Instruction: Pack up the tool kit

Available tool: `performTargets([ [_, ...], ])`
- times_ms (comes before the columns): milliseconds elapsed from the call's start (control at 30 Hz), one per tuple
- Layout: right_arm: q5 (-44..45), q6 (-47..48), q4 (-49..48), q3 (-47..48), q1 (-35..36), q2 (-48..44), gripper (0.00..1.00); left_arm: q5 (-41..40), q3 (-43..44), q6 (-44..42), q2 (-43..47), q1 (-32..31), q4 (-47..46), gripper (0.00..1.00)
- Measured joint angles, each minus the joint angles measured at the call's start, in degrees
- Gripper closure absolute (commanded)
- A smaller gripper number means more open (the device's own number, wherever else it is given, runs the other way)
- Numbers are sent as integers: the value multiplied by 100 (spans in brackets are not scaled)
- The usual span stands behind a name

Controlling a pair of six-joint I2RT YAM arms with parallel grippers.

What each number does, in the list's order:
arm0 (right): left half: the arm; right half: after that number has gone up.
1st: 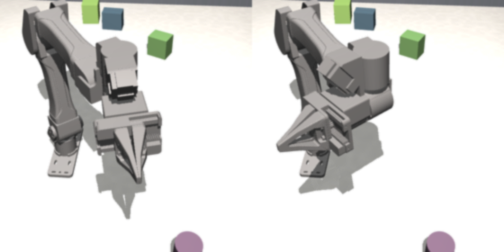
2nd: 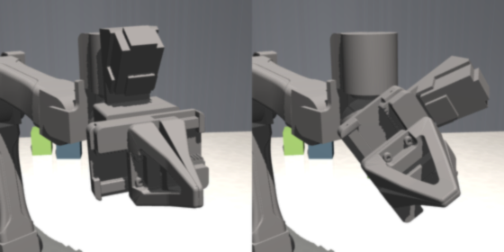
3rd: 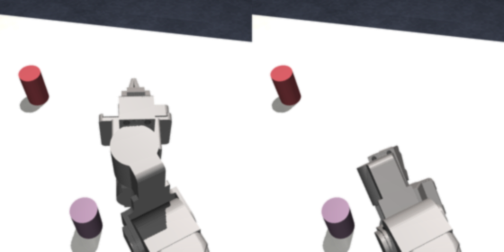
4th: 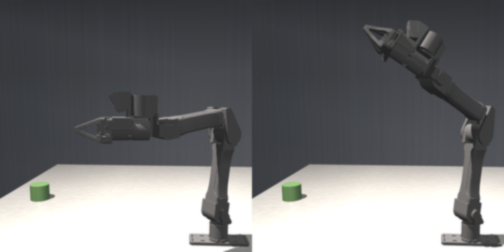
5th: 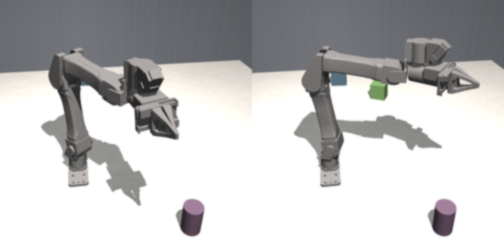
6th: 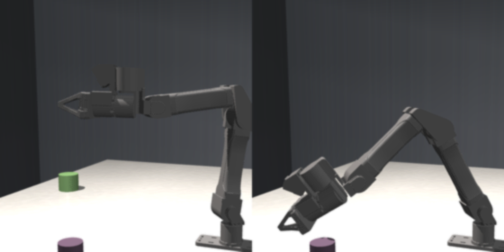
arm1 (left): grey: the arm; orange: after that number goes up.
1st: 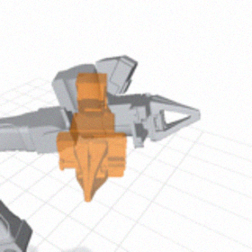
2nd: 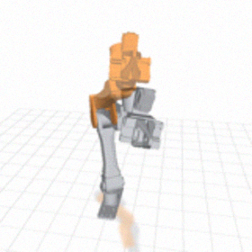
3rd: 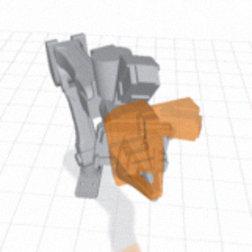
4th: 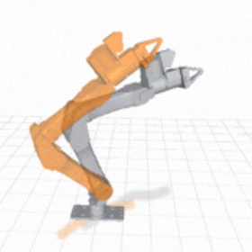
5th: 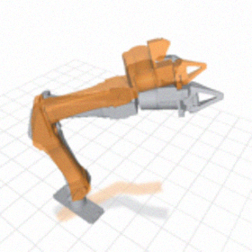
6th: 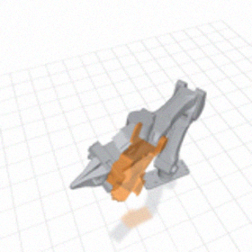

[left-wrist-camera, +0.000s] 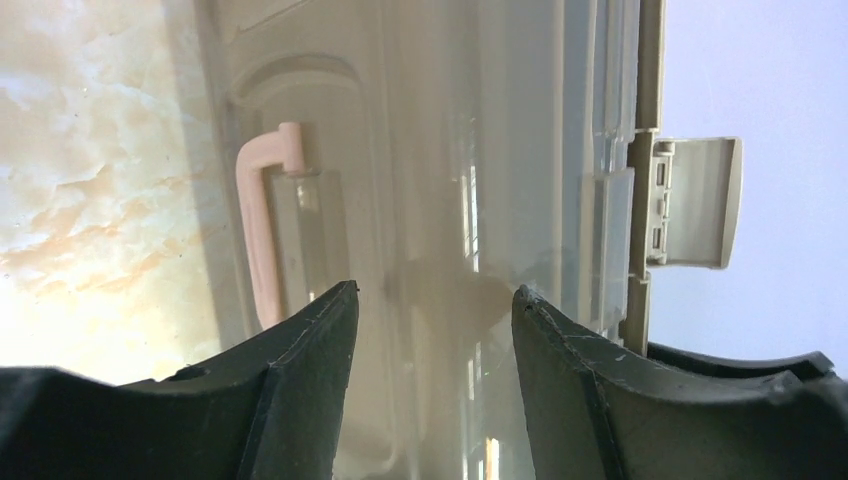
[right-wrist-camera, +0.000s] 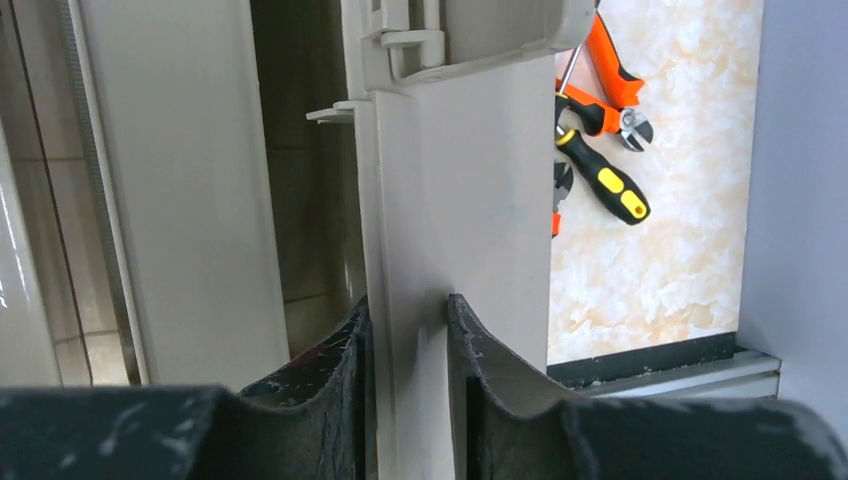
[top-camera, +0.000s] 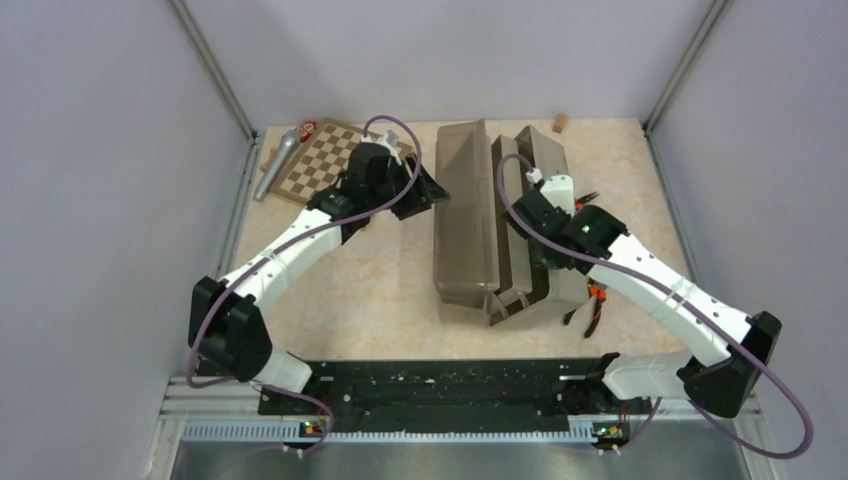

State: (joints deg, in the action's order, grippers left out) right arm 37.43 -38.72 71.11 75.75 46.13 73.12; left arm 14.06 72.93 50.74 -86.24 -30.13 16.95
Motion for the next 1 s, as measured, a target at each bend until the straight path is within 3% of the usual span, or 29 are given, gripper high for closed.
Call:
performTargets([
  [100,-79,297,-142,-140,-129,-229,99,-26,-205,-11,247,96,-17,37],
  [433,-234,1073,-671,-649,-380,-555,100,-258,-1386,-170,1521,949,293,32],
  [700,-1676,931,-2391,-1075,-413,-7,100,-758,-1453,-767,2935,1663,988,23],
  [833,-2337,643,-3016,-1285,-396,511,100,-1176,-1453,-1088,3283,1847,1491,15],
  [1000,-2844,365,-3895,-1464,-387,804,100,-1969,-1447,-1580,3600,1884,2153,12],
])
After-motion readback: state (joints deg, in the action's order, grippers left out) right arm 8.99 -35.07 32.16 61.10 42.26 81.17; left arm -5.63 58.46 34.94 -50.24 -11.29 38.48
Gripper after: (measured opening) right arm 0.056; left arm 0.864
